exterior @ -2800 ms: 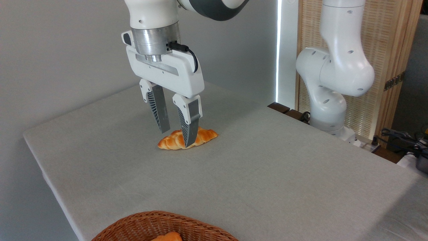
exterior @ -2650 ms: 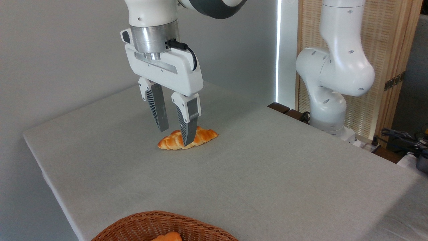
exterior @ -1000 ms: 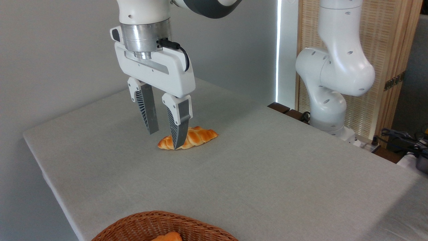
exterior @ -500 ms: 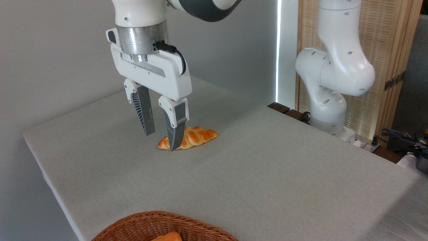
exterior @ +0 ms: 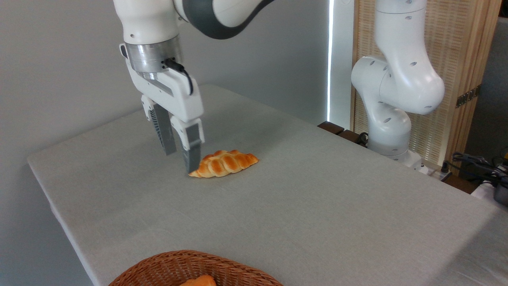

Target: Put bread into the basket

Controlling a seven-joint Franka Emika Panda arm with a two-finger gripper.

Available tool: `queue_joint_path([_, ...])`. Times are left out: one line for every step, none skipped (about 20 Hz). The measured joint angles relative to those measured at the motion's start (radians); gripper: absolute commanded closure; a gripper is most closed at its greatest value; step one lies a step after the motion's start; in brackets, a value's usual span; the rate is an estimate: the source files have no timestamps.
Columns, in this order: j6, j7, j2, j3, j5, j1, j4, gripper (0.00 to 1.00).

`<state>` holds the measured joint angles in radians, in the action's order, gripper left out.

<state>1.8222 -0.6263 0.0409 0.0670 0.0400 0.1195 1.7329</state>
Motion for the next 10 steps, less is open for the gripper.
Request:
queue_joint_path([0.033, 0.0, -0.01, 0.028, 0.0, 0.005, 0.029, 0.0])
queue_joint_path([0.065, 0.0, -0.025, 0.055, 0.0, 0.009, 0.067, 0.0])
queue_joint_path([0.092, 0.001, -0.044, 0.079, 0.0, 0.011, 0.111, 0.0])
queue_joint_path([0.111, 0.001, -0.065, 0.101, 0.0, 0.013, 0.158, 0.0])
queue_joint_path([0.126, 0.001, -0.088, 0.121, 0.0, 0.014, 0.205, 0.0])
queue_joint_path([0.135, 0.001, -0.109, 0.135, 0.0, 0.015, 0.247, 0.0])
queue_joint_path([0.143, 0.001, -0.131, 0.145, 0.0, 0.019, 0.289, 0.0])
queue_joint_path([0.151, -0.002, -0.153, 0.152, 0.0, 0.026, 0.33, 0.0])
queue_joint_path([0.159, -0.008, -0.174, 0.154, 0.0, 0.034, 0.368, 0.0])
queue_joint_path([0.167, -0.017, -0.193, 0.154, 0.0, 0.042, 0.403, 0.0])
